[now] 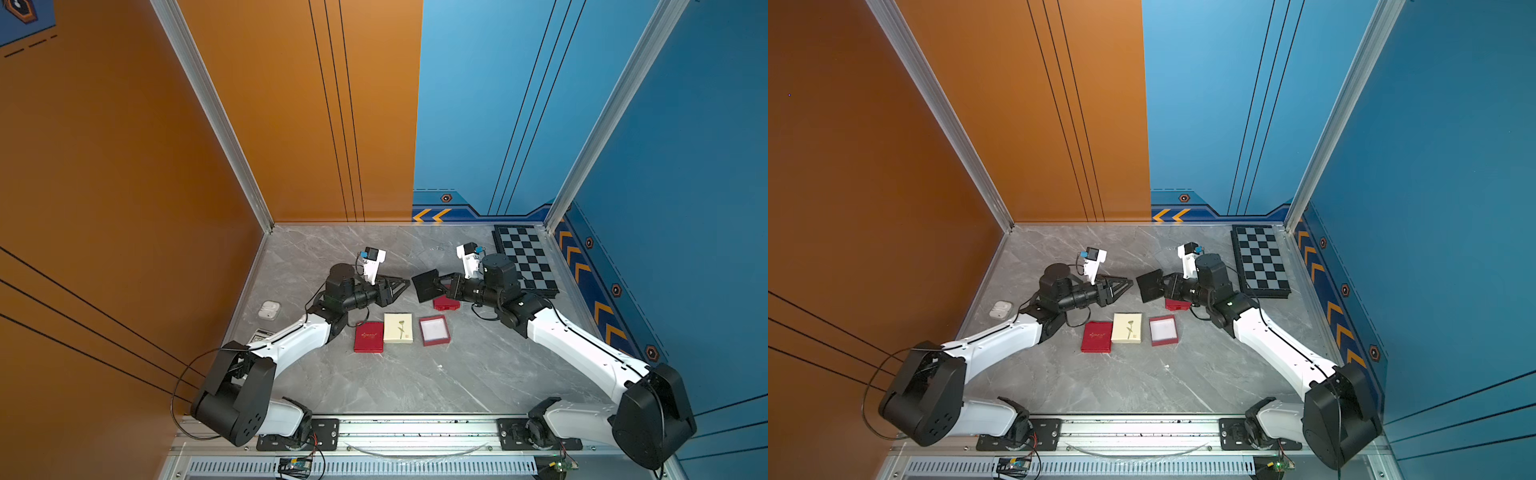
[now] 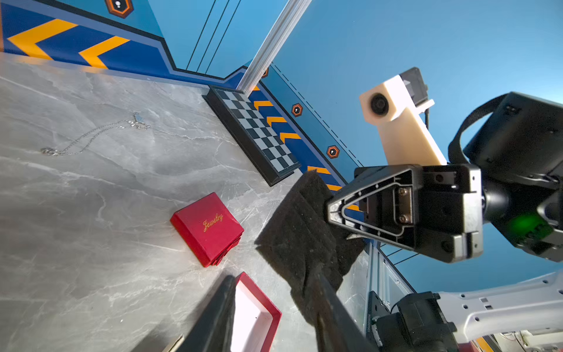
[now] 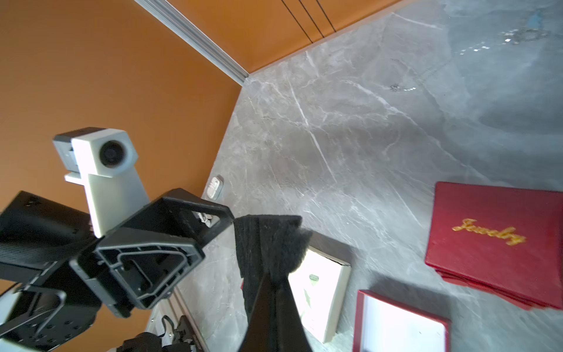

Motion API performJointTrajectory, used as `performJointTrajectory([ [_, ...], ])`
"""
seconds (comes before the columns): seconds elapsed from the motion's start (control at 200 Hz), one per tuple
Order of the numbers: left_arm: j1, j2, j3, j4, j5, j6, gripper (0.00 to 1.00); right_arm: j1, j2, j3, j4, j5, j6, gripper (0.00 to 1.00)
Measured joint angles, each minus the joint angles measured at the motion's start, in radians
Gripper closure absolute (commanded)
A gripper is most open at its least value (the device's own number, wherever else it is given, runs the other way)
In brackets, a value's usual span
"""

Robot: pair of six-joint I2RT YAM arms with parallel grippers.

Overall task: Take the necklace out of the lift-off lid jewelry box
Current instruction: Place the inner lining in the jewelry box.

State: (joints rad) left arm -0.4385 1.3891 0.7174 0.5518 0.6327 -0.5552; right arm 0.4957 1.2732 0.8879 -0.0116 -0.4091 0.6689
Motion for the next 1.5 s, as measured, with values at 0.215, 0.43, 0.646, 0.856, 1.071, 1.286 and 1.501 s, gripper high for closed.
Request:
performJointTrajectory([
  [0.215,-0.033,-0.019,0.0,-0.078,-0.09,0.029,0.59,0.016,-0.002,-0.1,-0.032,0.074,0.002,1.0],
  [0.43,-0.176,-0.023,0.034,-0.275,-0.291,0.111,0.62,0.037,-0.002,-0.176,-0.033,0.12,0.02,1.0],
  [0.646,-0.263,-0.016,0.103,-0.423,-0.432,0.172,0.64,0.055,-0.002,-0.212,-0.024,0.153,0.039,1.0],
  [0.856,-0.325,0.038,0.165,-0.511,-0.502,0.21,0.66,0.07,0.021,-0.222,0.001,0.175,0.054,1.0],
  [1.071,-0.375,0.112,0.199,-0.572,-0.538,0.22,0.68,0.085,0.054,-0.231,0.02,0.18,0.068,1.0],
  [1.286,-0.419,0.174,0.225,-0.6,-0.555,0.219,0.69,0.091,0.064,-0.239,0.043,0.183,0.073,1.0],
  [1.501,-0.437,0.209,0.249,-0.603,-0.563,0.219,0.7,0.093,0.08,-0.255,0.057,0.19,0.091,1.0],
])
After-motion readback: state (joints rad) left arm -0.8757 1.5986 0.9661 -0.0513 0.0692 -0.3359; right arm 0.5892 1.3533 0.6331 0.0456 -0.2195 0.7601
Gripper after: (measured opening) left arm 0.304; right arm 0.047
